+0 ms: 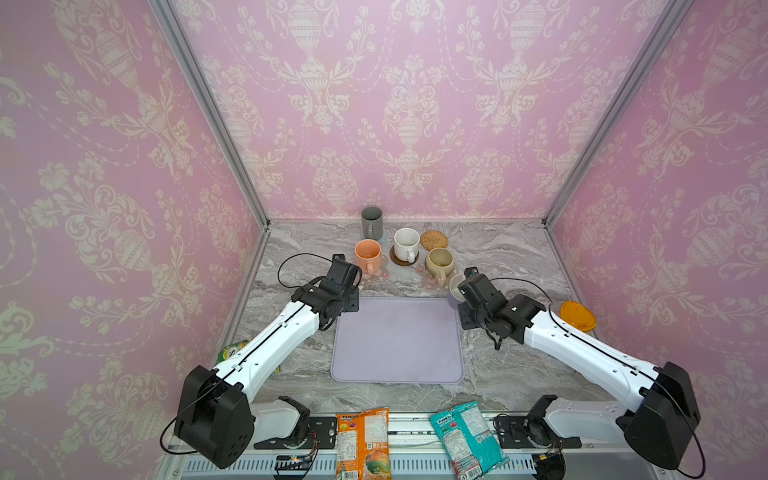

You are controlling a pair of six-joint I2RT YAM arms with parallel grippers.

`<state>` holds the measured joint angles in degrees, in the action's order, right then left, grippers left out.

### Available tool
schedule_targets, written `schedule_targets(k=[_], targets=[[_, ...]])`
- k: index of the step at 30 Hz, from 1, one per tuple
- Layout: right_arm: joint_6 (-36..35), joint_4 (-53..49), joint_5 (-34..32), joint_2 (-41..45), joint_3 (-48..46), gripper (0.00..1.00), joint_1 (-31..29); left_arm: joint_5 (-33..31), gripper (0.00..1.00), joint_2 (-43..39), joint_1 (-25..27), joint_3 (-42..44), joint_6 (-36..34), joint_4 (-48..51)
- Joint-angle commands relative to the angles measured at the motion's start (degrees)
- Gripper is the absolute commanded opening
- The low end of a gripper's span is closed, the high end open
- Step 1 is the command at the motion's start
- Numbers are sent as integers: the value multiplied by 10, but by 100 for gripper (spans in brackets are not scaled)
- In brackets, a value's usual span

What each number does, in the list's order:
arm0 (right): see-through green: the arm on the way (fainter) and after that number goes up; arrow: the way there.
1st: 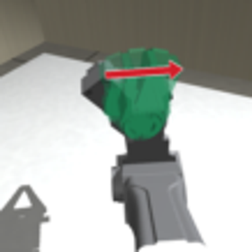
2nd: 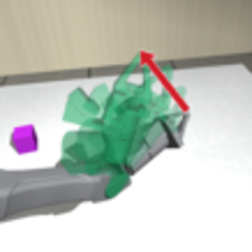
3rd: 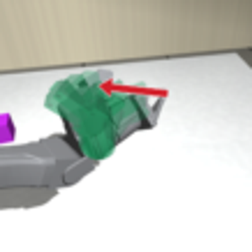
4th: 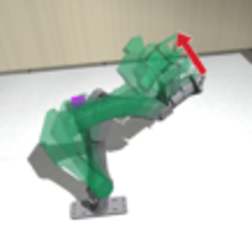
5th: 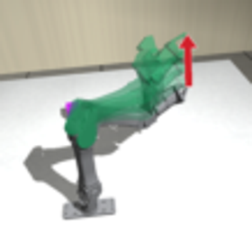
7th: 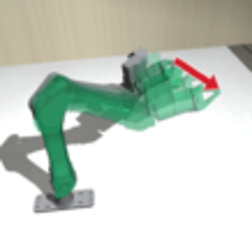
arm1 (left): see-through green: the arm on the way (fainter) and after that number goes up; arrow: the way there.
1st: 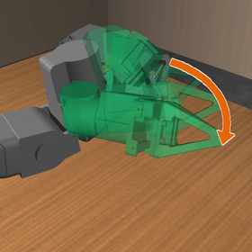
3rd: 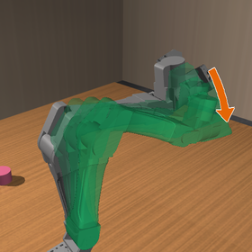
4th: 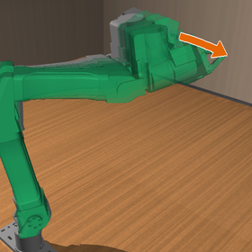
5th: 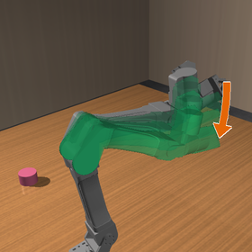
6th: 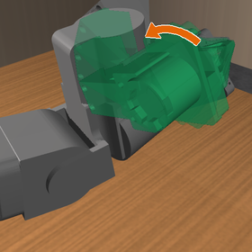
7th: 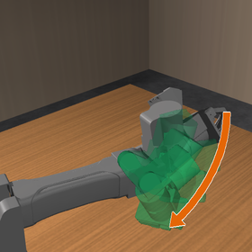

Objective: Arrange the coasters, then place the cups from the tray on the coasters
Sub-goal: 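Lift the lavender mug and carry it toward the wicker coaster with the right gripper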

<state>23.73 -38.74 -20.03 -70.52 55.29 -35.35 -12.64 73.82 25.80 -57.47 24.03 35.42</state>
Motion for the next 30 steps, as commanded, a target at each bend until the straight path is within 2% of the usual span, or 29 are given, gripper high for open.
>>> schedule_targets(k=[1,7,12,20,30], targets=[[-17,-7,-22,25,24,0,35,-21,46,14,4,-25,-23,9],[-42,5,12,15,46,0,107,-21,46,47,2,-56,-38,11],[-56,35,41,-33,79,0,157,-18,46,78,-5,-89,-49,11],[-85,72,60,-168,196,0,203,11,46,132,-32,-134,-62,-4],[-96,85,75,-351,375,0,219,29,46,202,-68,-175,-76,-11]])
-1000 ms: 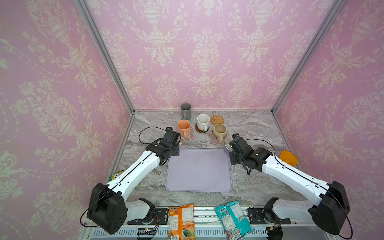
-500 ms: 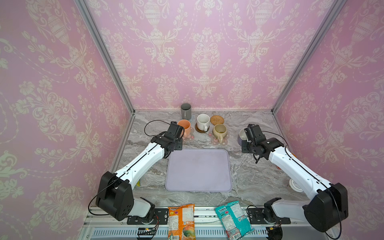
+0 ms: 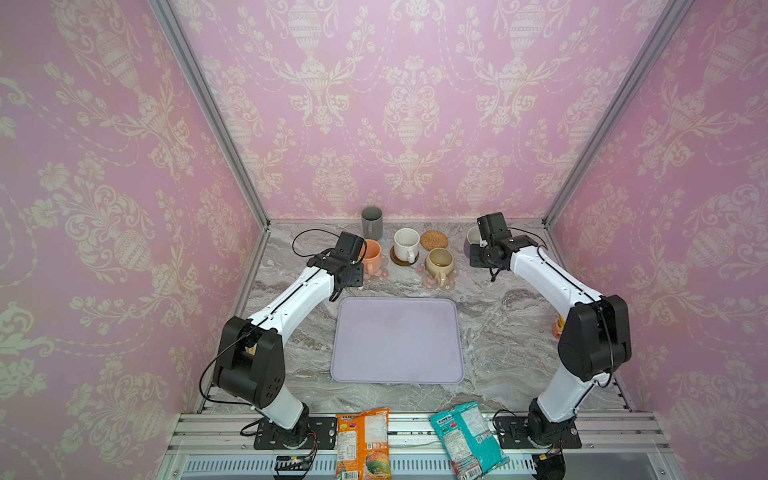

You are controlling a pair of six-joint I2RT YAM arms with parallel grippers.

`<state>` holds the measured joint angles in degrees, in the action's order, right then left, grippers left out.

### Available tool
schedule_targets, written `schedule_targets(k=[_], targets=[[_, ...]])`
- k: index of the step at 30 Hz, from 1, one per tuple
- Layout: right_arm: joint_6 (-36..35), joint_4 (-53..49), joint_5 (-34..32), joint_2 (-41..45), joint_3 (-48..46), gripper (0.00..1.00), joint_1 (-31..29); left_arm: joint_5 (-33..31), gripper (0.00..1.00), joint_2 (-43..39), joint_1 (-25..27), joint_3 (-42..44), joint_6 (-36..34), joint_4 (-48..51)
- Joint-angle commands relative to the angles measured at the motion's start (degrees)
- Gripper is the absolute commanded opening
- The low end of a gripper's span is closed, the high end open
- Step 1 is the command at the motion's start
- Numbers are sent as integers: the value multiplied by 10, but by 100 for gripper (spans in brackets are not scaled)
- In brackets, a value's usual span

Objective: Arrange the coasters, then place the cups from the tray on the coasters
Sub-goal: 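Lift the lavender mug and carry it toward the wicker coaster with the right gripper, then lower the lavender mug onto the woven wicker coaster with the right gripper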

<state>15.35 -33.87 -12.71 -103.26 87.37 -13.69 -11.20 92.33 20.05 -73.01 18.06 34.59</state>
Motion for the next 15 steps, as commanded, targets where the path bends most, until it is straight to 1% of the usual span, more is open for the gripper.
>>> schedule_targets(k=[1,10,15], targets=[[-12,35,3,-44,79,0,3,17,46,23,-14,-24,-18,-4],[-25,27,24,-193,254,0,3,36,45,78,-28,-73,-27,-25],[-26,37,50,-250,311,0,4,61,45,112,-29,-96,-24,-37]])
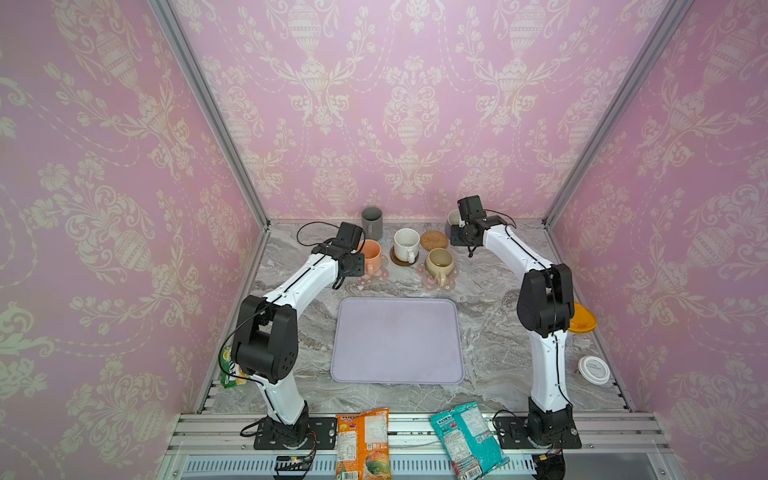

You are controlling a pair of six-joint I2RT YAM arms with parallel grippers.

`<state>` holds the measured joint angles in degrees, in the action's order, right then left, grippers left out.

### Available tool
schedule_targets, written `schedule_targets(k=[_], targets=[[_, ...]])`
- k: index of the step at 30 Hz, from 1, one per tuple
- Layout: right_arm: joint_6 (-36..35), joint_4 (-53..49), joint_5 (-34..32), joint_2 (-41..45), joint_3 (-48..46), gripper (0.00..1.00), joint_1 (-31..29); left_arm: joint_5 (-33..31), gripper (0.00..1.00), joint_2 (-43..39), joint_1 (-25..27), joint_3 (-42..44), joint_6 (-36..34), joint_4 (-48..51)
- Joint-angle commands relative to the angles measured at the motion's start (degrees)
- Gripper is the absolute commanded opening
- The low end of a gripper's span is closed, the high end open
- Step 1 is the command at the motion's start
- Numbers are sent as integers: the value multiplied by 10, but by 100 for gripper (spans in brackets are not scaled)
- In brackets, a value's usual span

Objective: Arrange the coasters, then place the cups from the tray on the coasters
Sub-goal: 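Lower the lavender mug onto the woven wicker coaster with the right gripper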

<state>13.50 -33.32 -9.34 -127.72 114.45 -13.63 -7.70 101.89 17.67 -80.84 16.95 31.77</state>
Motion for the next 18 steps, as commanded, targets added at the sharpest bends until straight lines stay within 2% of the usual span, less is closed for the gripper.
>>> schedule_targets(k=[1,9,18], targets=[[-8,32,21,-15,50,0,2,28,45,22,-5,-20,-12,-11],[-11,59,59,-62,85,0,0,57,45,50,-10,-21,-5,-26],[-27,51,57,-107,150,0,-16,77,45,64,-18,-13,-2,-38]])
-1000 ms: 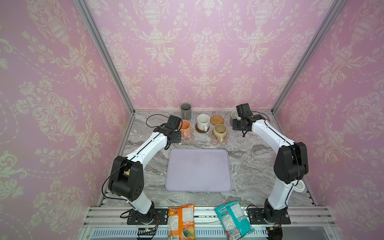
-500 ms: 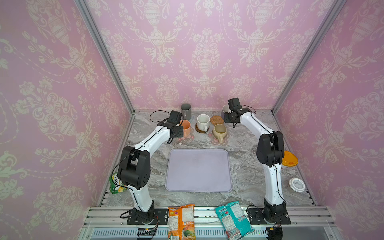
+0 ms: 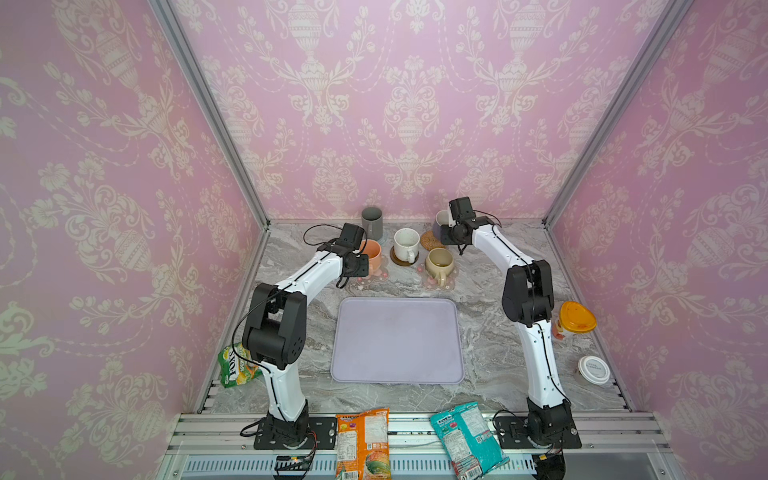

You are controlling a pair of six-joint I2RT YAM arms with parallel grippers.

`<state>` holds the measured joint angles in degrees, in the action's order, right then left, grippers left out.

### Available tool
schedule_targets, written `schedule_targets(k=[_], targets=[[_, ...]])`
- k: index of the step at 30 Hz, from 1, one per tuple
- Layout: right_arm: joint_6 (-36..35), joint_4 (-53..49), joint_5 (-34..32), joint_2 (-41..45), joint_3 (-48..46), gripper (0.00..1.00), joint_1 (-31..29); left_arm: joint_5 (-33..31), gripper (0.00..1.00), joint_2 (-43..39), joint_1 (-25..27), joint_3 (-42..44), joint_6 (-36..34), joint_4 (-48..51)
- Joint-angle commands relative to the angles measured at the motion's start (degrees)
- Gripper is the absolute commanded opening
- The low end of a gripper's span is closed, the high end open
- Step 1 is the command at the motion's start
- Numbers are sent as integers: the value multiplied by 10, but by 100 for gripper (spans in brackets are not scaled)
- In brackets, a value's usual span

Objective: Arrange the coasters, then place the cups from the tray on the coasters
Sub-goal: 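Lower the lavender mug onto the woven wicker coaster with the right gripper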

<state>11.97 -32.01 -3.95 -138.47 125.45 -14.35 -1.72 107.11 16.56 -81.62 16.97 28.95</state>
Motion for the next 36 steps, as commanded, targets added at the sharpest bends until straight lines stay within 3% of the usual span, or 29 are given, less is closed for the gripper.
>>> schedule_targets(k=[1,11,21,36], targets=[[-10,32,3,-6,50,0,-10,20,45,12,-9,-2,-2,-12],[-13,-22,1,-41,110,0,-24,35,44,13,-20,2,-1,-22],[-23,-57,-33,-43,113,0,-28,40,45,11,-23,3,-1,-23],[-10,-59,-27,-63,127,0,-25,50,44,3,-25,-6,-2,-21]])
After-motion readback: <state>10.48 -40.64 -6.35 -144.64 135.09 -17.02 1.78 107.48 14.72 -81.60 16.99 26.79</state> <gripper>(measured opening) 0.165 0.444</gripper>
